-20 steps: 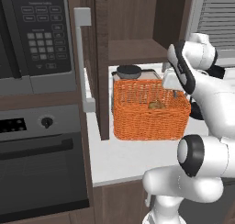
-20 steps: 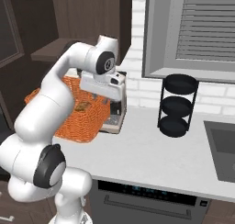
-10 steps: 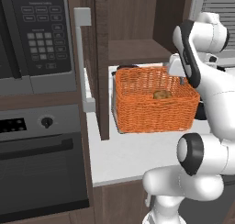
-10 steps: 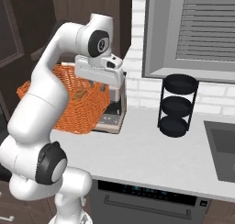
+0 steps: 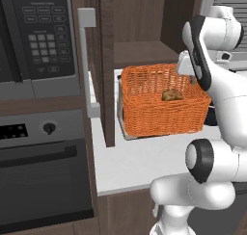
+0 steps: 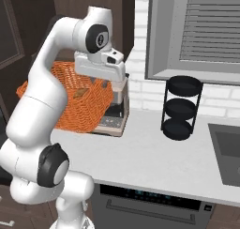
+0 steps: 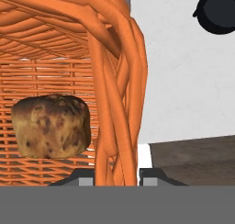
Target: Open the cabinet, pick up the bread from the cabinet and place it in the basket. Then move the basket to the dining counter.
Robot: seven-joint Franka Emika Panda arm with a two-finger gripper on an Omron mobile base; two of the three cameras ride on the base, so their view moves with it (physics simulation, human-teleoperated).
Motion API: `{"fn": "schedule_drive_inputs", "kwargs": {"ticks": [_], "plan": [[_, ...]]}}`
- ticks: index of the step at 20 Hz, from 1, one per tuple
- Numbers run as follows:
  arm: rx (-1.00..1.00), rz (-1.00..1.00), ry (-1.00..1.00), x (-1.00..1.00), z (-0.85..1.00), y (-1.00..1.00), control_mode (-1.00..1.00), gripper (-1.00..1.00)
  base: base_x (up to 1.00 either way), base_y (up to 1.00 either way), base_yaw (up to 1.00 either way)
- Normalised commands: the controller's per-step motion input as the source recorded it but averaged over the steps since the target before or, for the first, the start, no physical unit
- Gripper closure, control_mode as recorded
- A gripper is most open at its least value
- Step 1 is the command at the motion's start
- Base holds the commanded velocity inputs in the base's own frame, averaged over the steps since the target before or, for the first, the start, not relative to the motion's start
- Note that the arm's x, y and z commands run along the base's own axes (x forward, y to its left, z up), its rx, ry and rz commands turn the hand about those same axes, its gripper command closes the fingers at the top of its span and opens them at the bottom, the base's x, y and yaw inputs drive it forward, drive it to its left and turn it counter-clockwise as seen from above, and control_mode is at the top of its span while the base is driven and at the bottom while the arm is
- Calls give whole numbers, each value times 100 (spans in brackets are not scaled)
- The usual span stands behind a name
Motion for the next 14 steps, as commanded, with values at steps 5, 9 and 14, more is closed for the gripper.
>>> {"fn": "schedule_drive_inputs", "kwargs": {"ticks": [5,9,14], "plan": [[0,0,0,1,6,-4,-100,100,0,0,0],[0,0,0,0,0,-1,-100,100,0,0,0],[0,0,0,-2,0,0,-100,100,0,0,0]]}}
